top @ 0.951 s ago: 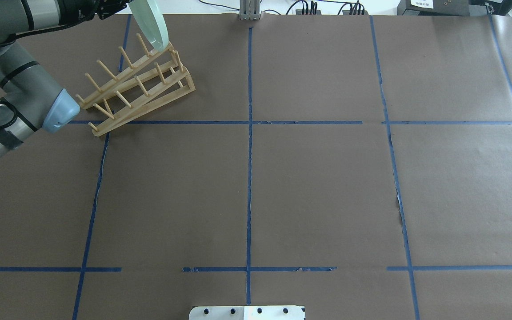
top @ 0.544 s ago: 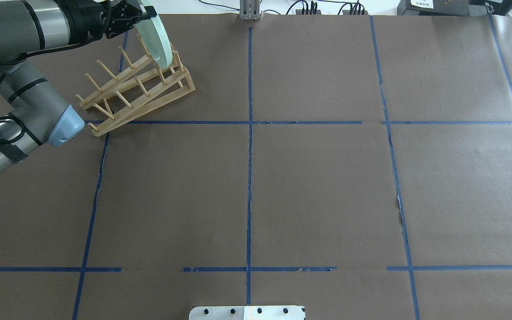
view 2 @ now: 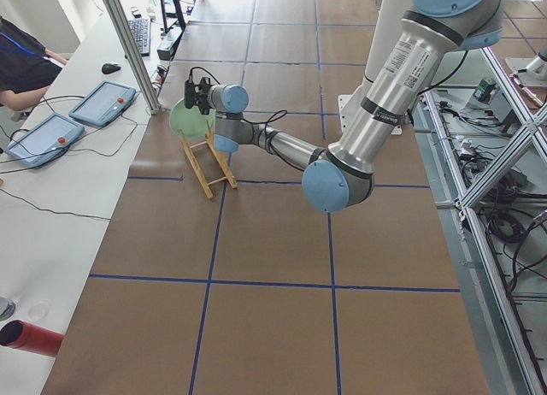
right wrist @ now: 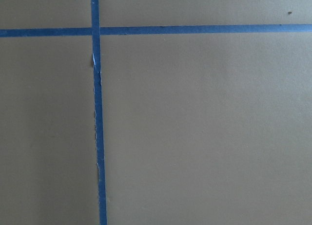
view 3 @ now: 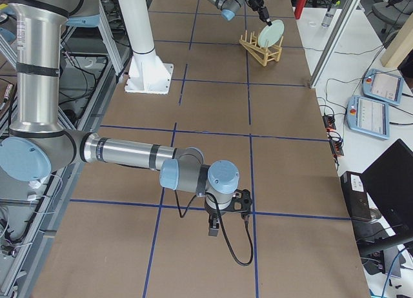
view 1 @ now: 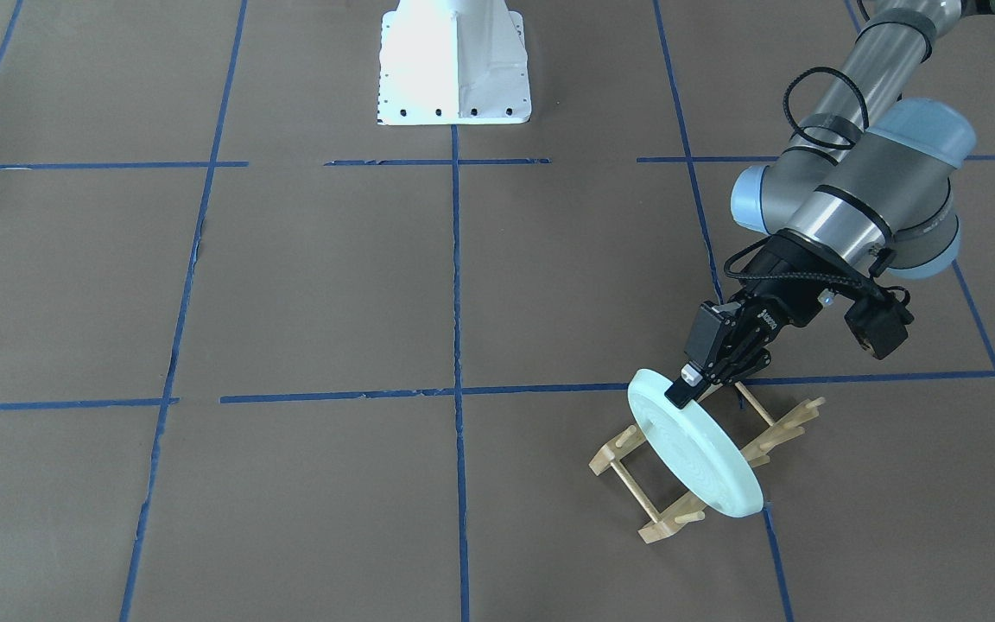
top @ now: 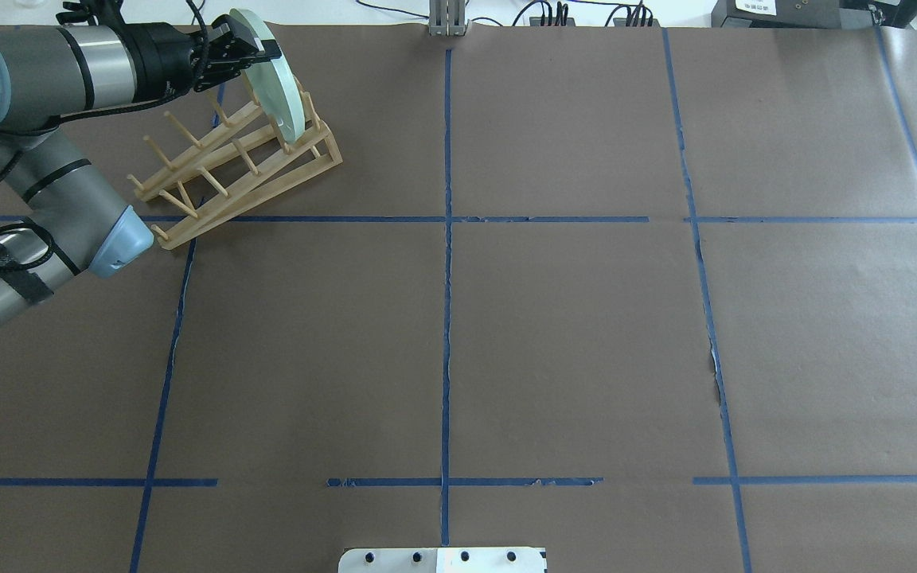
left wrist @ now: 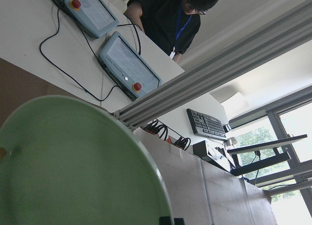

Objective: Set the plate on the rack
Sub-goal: 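Lower the upright plate with the left gripper into the rack slots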

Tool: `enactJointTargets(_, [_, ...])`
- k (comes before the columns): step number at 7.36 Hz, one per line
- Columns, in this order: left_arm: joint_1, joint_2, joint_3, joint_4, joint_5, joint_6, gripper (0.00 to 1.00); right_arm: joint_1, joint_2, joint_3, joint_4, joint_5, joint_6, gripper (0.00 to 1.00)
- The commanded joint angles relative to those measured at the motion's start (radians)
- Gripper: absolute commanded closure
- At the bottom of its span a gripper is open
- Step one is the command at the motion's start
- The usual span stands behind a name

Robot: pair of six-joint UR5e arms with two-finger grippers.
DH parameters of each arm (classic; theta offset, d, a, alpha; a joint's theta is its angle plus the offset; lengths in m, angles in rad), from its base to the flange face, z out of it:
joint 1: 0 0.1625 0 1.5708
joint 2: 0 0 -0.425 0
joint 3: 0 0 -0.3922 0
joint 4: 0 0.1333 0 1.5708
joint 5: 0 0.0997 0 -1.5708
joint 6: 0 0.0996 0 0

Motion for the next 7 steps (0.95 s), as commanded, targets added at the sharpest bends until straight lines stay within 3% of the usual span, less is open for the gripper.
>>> enactJointTargets(1, [0.001, 0.001, 0.008, 0.003, 0.0, 0.005, 0.87, 0.001, 0.0, 0.0, 0.0, 0.0, 0.0, 0.0])
enactJointTargets(2, [0.001, 0.002, 0.007, 0.006, 0.003, 0.005, 0.41, 0.0, 0.0, 0.0, 0.0, 0.0, 0.0, 0.0])
enactJointTargets(4, [-0.001, 0.005, 0.007, 0.024, 0.006, 0.001, 0.01, 0.001, 0.0, 0.001, 0.0, 0.0, 0.0, 0.0])
enactJointTargets(6, [-0.016, 0.004, -0.002, 0.047, -0.003, -0.004, 0.0, 0.0, 0.0, 0.001, 0.0, 0.0, 0.0, 0.0])
enactJointTargets(7, [-0.037, 0.002, -0.022, 0.196, -0.08, 0.005, 0.0, 0.001, 0.0, 0.0, 0.0, 0.0, 0.0, 0.0])
